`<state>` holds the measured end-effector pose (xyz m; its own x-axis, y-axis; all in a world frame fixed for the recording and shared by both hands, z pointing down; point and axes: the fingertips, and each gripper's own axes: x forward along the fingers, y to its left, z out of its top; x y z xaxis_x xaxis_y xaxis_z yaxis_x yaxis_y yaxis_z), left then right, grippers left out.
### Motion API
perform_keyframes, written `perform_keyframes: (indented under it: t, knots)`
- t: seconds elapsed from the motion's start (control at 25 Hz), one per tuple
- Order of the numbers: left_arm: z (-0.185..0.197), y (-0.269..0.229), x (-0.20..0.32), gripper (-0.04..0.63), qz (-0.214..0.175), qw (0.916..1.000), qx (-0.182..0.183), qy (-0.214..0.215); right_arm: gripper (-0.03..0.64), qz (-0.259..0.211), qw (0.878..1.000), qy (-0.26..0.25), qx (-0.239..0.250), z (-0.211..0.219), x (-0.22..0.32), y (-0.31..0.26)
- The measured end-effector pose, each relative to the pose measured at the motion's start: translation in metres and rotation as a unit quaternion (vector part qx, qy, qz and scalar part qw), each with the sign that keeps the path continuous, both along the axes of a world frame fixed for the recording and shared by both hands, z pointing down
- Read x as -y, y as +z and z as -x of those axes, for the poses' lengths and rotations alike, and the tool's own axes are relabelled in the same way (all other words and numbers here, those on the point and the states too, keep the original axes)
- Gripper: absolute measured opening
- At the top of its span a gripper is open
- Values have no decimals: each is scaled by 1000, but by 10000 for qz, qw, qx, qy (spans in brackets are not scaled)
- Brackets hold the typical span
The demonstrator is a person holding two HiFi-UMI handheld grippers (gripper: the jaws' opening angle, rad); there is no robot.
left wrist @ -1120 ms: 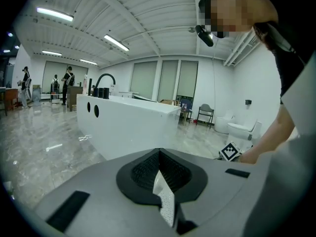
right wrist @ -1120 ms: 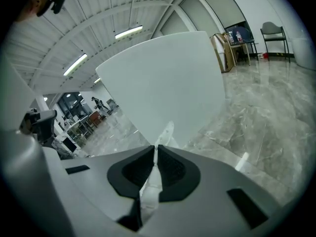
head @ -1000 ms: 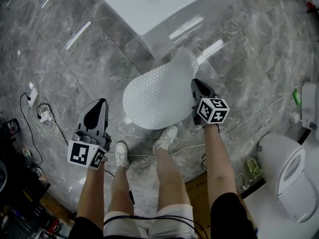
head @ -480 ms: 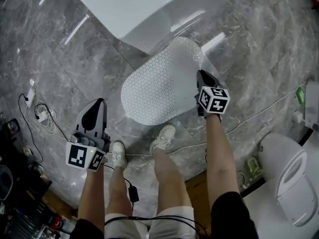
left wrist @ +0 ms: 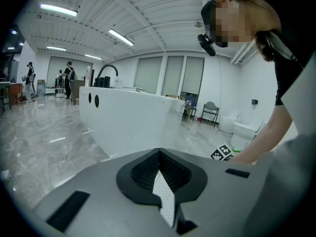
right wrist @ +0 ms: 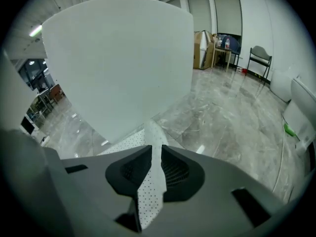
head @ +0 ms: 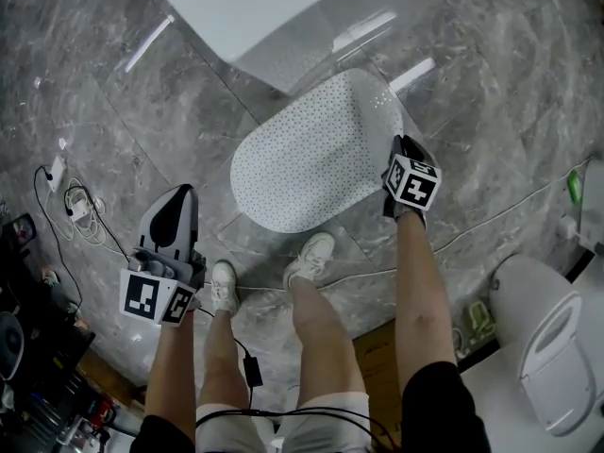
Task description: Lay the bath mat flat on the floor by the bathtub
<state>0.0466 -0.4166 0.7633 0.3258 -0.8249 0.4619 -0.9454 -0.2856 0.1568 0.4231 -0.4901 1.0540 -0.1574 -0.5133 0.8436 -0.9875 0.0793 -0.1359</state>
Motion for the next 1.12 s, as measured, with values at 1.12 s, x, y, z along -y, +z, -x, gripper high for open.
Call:
perform_keyframes:
  t: [1.12]
  knots:
    - [16,-67,-64,14,-255,9978,-299,538,34,-1459,9807,-191,1285,72,-84,-174]
